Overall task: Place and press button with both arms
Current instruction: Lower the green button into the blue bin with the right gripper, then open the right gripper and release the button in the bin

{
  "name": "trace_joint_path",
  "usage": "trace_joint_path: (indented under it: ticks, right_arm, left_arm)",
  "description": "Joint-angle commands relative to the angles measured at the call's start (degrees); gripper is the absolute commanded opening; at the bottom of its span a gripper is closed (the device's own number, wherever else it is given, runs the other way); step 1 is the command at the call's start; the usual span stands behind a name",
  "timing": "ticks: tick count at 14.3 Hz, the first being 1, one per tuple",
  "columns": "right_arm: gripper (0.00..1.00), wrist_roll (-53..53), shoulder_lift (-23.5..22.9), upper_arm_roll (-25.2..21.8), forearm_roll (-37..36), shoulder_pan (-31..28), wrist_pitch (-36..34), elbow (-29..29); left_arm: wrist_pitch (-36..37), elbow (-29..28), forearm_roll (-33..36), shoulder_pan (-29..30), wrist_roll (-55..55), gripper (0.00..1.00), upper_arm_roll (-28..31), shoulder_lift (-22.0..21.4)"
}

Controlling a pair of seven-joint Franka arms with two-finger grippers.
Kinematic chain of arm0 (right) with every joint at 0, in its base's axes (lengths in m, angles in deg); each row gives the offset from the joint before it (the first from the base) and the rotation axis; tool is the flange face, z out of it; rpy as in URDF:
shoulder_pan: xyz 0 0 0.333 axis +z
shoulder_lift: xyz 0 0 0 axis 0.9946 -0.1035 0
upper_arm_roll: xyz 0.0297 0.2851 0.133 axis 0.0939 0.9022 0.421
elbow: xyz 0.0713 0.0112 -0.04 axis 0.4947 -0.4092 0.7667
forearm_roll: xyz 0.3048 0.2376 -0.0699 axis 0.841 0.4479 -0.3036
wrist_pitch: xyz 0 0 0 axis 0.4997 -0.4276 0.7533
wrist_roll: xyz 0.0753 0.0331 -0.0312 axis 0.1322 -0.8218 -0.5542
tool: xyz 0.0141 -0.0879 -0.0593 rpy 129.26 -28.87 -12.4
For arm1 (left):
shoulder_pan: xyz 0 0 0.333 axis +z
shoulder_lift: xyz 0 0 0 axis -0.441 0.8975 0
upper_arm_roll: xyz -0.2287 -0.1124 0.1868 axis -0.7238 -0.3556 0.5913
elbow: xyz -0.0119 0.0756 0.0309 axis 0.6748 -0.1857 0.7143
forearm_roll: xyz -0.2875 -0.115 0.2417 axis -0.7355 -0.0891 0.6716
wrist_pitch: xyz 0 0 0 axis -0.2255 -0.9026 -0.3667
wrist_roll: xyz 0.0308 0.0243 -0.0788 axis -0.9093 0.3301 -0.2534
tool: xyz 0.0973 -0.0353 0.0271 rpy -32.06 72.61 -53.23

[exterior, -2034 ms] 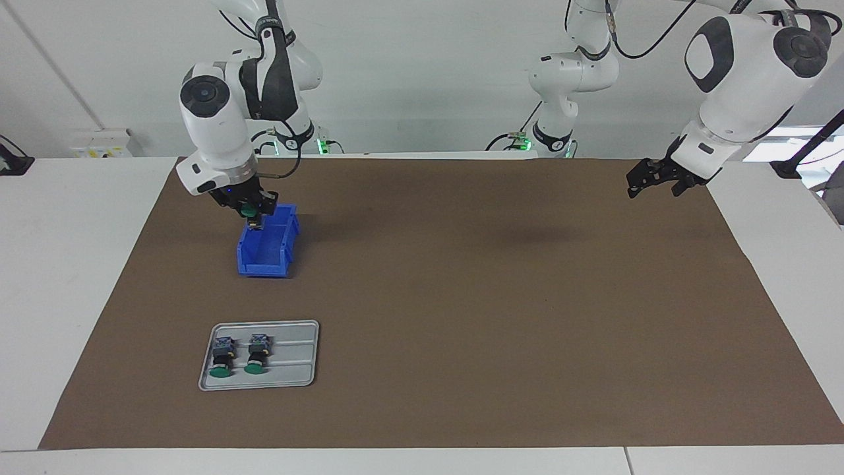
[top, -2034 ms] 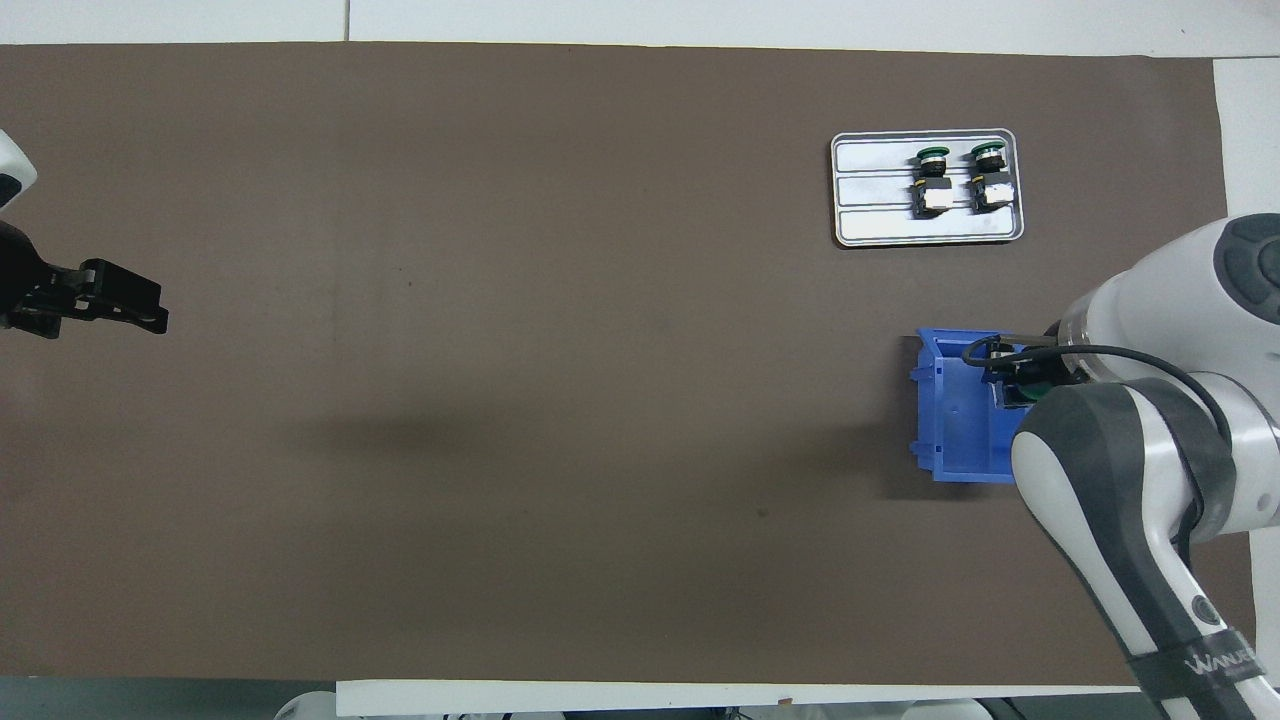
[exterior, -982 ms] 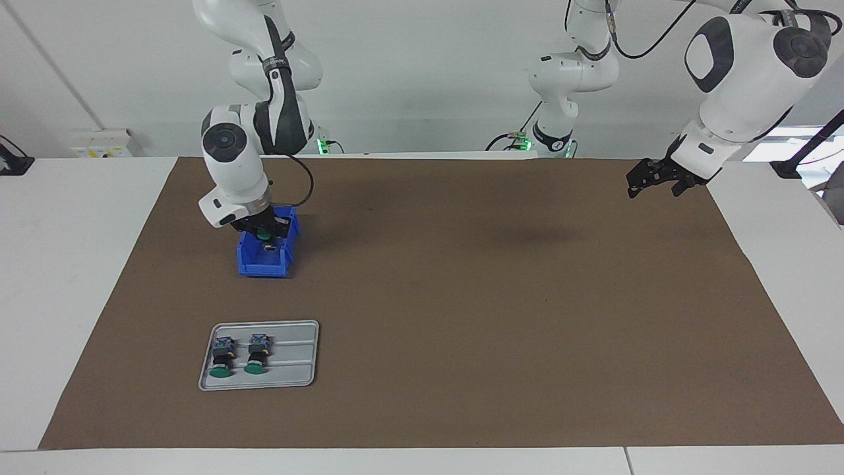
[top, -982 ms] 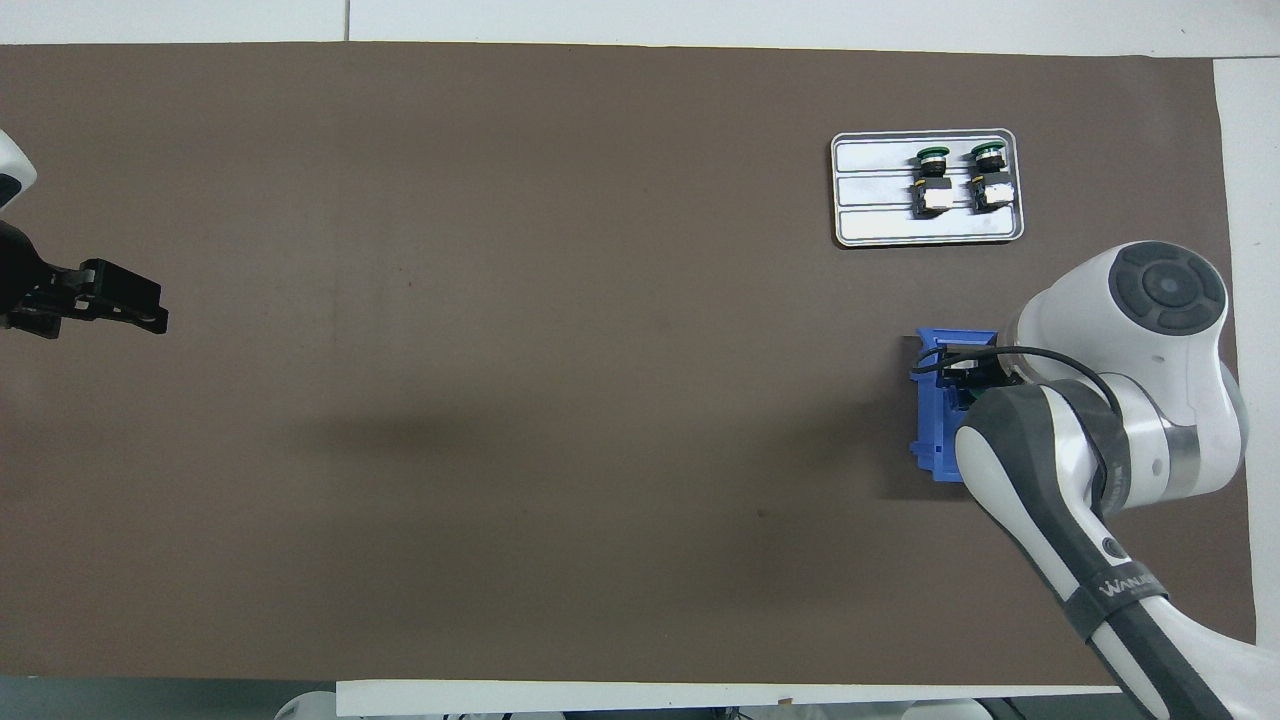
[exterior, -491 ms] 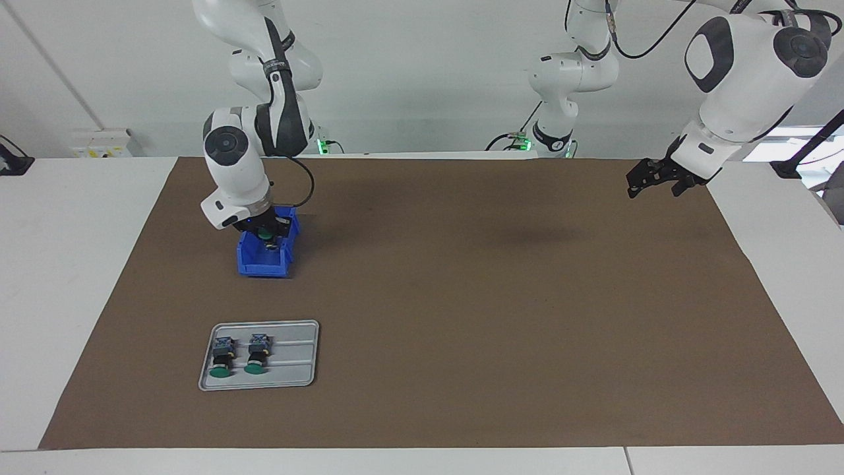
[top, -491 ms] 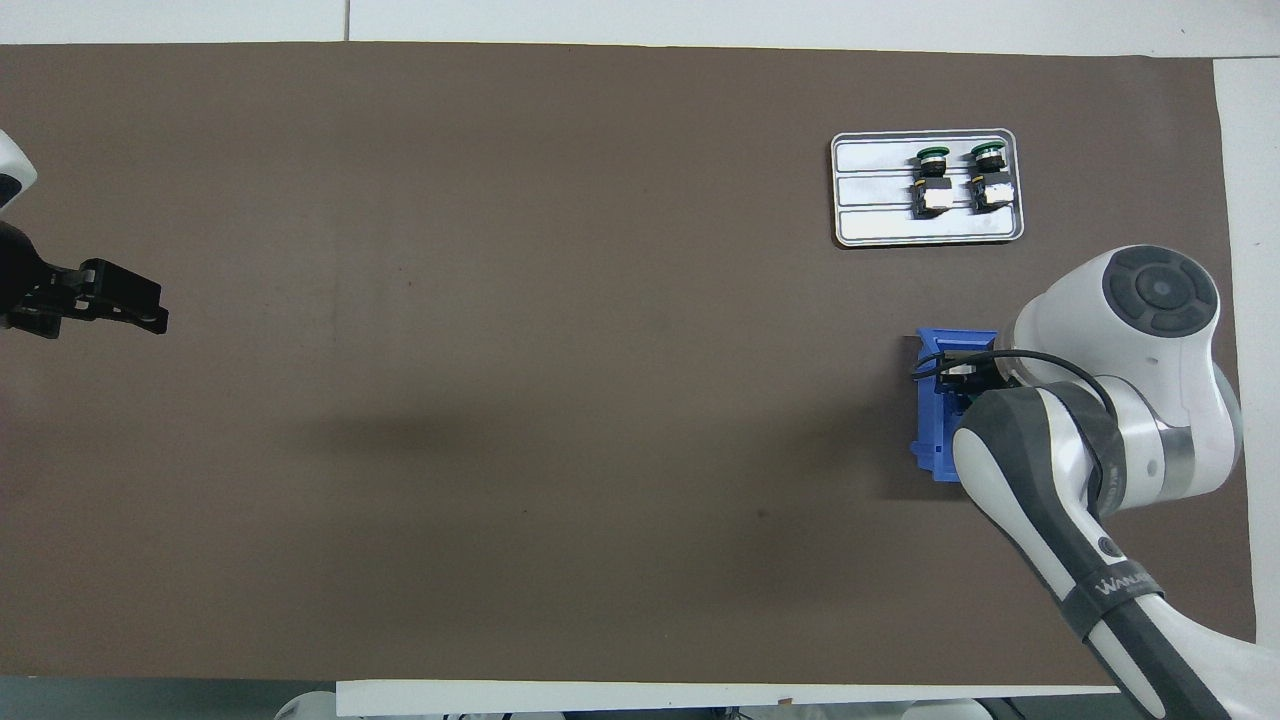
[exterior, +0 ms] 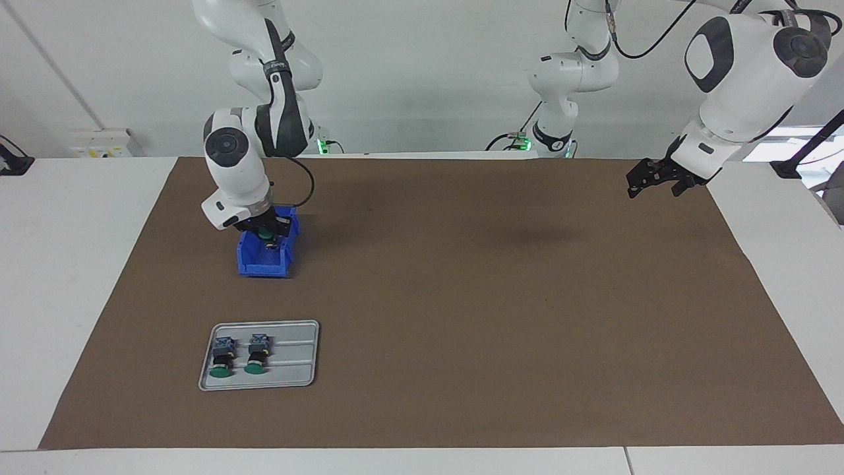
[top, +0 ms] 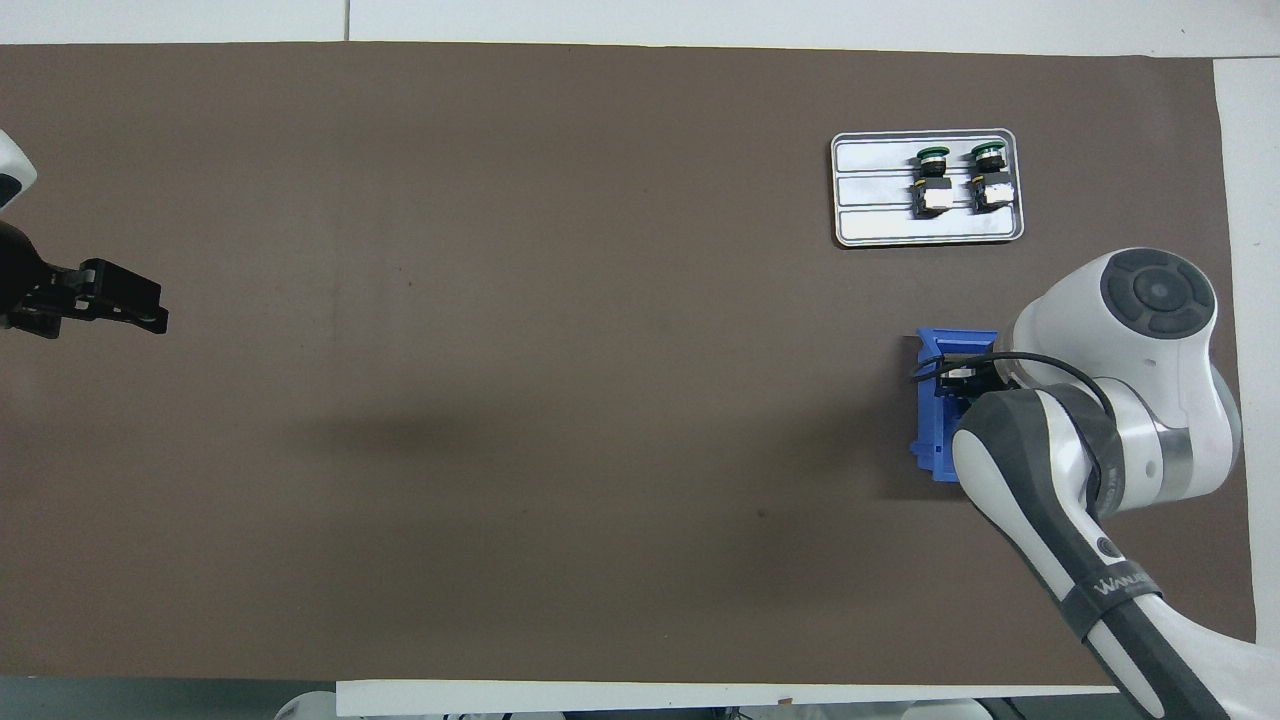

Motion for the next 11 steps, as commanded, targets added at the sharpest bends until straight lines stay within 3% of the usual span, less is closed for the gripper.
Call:
trace_joint_path:
  ticks: [1, 8, 11]
  right_arm:
    - [0.41, -1.3, 0.5, 0.3, -0.9, -0.9, 0.8, -0.8]
    - [0.65, -1.4, 0.5, 0.3, -0.9, -0.8, 1.2, -0.7]
    - [0.69, -1.4, 0.5, 0.3, -0.9, -0.9, 1.1, -0.5]
  left_arm:
    - [-0.2, 0.5, -0.4, 0.3, -0.7, 1.00, 0.0, 0.1]
    - [-0.2, 0.5, -0.4, 0.3, -0.7, 1.00, 0.0, 0.1]
    - [-0.2, 0.5, -0.4, 0.3, -0.7, 1.00, 0.0, 0.1]
